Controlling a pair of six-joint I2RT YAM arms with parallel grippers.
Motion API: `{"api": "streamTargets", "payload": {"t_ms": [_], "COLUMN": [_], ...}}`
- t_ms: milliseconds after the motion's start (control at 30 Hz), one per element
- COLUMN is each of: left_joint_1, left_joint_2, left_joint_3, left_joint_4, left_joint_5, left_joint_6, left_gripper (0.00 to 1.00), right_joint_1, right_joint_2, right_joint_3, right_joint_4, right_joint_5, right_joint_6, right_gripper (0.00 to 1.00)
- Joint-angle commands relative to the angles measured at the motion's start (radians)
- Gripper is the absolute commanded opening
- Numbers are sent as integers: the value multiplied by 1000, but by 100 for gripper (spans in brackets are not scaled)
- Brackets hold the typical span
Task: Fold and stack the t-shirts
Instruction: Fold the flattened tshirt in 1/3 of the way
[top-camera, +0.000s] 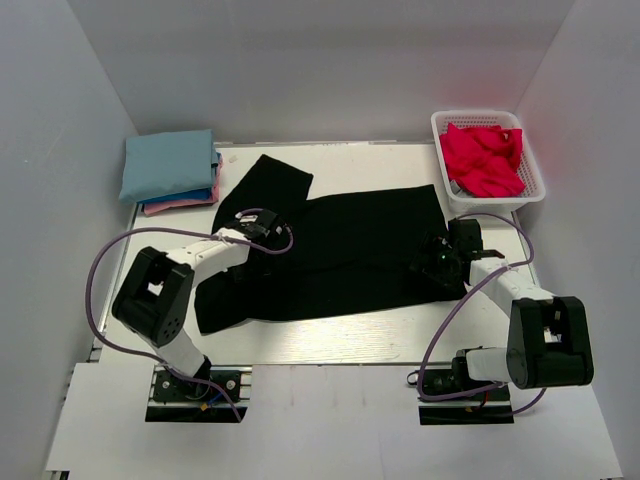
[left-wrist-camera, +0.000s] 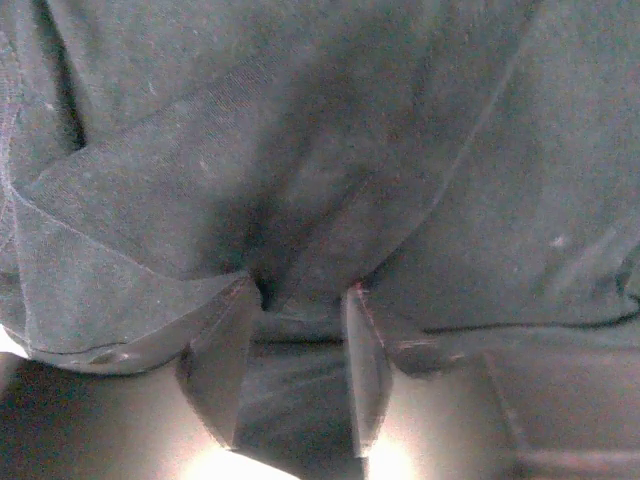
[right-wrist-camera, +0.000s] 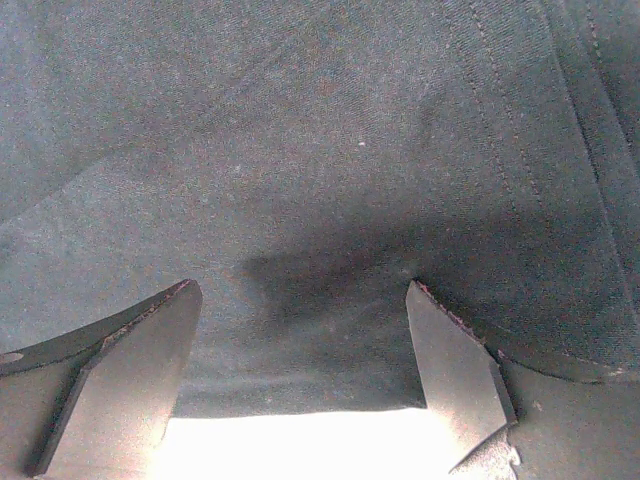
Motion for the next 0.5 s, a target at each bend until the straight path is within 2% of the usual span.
{"api": "streamTargets", "payload": {"t_ms": [0, 67, 200, 233, 467], "left_joint_1": [0, 0, 9, 9, 18], "left_joint_2": [11, 35, 26, 17, 18], "left_joint_3": [41, 59, 68, 68, 149], "left_joint_4": [-15, -39, -59, -59, -50], "left_joint_5": [-56, -69, -108, -108, -244], "left_joint_6": [-16, -16, -53, -53, -43], "left_gripper": [46, 38, 5, 0, 0], "right_joint_1": [-3, -5, -3, -2, -3], "right_joint_2": [42, 44, 47, 47, 45], "right_joint_3": [-9, -8, -11, -11, -15], "right_joint_4": [-20, -20, -16, -13, -6], "right_joint_5": [36, 33, 34, 34, 30], "right_joint_6": [-18, -20, -20, -17, -26], "right_gripper": [90, 90, 90, 90, 90]}}
